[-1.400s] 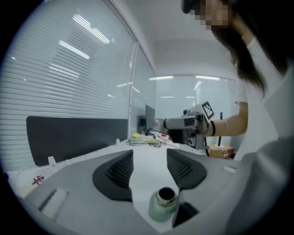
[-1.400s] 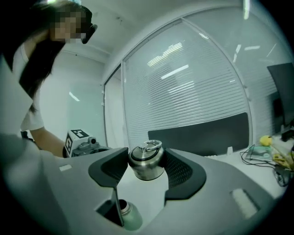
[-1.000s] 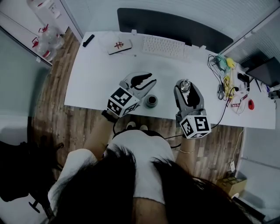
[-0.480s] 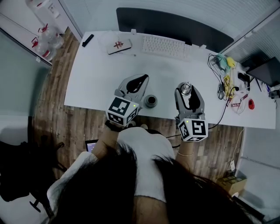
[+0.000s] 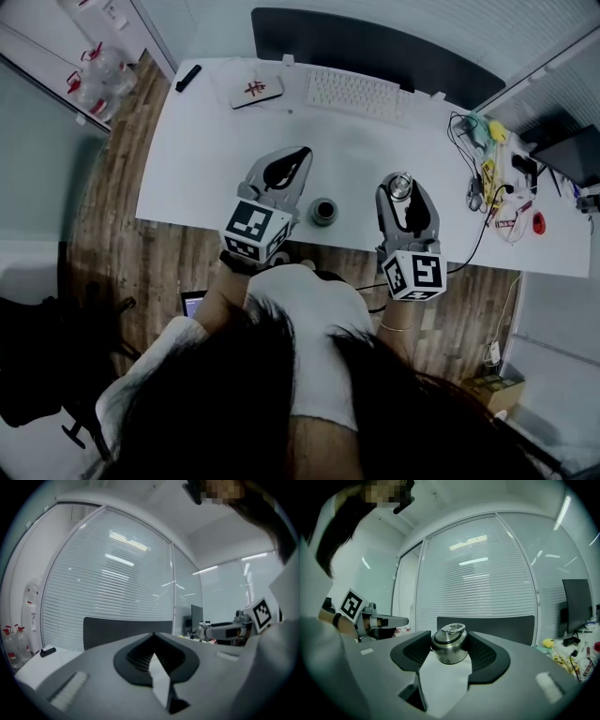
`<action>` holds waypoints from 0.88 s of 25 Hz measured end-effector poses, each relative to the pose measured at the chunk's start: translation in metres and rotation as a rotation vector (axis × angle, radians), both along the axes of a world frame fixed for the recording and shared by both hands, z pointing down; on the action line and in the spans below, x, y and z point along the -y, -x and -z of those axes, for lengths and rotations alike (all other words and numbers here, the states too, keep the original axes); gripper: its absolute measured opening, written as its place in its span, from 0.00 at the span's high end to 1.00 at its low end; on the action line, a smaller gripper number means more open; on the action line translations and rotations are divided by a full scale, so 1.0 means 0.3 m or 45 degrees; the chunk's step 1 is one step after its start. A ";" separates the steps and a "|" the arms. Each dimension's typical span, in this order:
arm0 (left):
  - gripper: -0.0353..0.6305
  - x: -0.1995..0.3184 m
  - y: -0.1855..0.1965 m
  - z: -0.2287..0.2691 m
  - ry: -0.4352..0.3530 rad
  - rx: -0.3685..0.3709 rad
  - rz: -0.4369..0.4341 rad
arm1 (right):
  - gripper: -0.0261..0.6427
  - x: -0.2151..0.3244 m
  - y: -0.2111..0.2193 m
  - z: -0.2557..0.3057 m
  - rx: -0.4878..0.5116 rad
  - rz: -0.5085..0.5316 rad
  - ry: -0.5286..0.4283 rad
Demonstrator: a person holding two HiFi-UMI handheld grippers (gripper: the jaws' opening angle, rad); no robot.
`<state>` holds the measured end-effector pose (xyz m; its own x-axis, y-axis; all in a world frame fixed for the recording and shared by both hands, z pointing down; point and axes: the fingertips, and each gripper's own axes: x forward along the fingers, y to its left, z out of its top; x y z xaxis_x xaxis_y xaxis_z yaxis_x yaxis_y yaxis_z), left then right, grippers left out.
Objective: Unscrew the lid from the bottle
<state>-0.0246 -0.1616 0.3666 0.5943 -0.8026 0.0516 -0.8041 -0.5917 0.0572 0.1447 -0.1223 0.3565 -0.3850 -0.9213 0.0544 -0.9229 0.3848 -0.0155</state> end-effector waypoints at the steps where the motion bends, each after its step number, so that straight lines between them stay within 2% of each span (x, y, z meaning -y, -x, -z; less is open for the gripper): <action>1: 0.86 0.001 0.002 -0.001 0.001 -0.002 0.001 | 0.59 0.001 0.002 -0.001 -0.001 0.001 0.001; 22: 0.86 -0.007 0.019 -0.014 0.003 0.014 -0.008 | 0.59 -0.002 0.029 -0.020 0.006 0.018 0.026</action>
<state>-0.0303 -0.1596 0.3709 0.5989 -0.7986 0.0603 -0.8008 -0.5968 0.0498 0.1359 -0.1217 0.3626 -0.3983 -0.9145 0.0716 -0.9173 0.3973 -0.0280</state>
